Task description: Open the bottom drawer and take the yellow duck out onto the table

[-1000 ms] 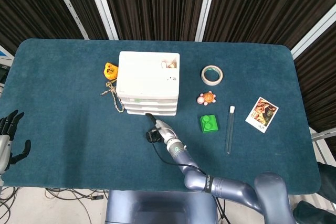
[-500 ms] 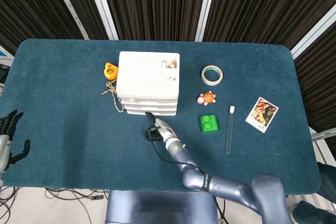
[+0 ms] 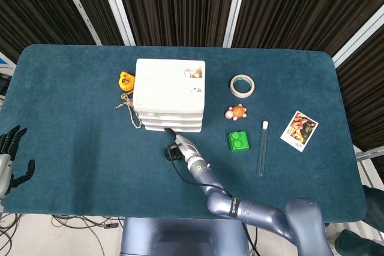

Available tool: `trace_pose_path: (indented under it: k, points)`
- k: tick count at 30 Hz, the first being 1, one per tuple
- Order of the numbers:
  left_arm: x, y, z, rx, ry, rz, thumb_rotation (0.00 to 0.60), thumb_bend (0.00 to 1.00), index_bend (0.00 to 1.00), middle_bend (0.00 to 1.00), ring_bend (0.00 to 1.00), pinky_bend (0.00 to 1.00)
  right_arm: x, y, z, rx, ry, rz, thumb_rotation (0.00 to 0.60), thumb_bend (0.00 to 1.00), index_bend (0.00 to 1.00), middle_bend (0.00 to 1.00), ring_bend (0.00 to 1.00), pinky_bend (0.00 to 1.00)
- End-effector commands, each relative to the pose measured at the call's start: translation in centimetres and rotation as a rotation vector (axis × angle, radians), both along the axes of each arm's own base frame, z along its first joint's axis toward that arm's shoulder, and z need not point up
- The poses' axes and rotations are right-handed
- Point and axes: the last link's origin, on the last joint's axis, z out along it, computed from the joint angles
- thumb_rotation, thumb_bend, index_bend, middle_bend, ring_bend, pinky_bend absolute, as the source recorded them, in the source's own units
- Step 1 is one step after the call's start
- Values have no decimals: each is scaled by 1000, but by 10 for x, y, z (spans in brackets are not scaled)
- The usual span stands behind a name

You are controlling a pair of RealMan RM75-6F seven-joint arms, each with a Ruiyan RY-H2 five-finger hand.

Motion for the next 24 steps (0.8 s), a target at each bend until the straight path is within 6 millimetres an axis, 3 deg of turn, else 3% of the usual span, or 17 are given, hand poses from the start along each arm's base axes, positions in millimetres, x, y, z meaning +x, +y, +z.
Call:
trace_pose_path:
  k: [1, 24]
  points:
    - [0, 0, 0, -1, 0, 1, 600, 477, 51, 0, 0, 0, 0, 0, 0, 2, -3, 0, 600, 630, 0, 782, 895, 1000]
    - [0, 0, 0, -3, 0, 3, 600, 477, 50, 0, 0, 0, 3, 12, -2, 62, -7, 68, 600, 630, 0, 784, 899, 1000]
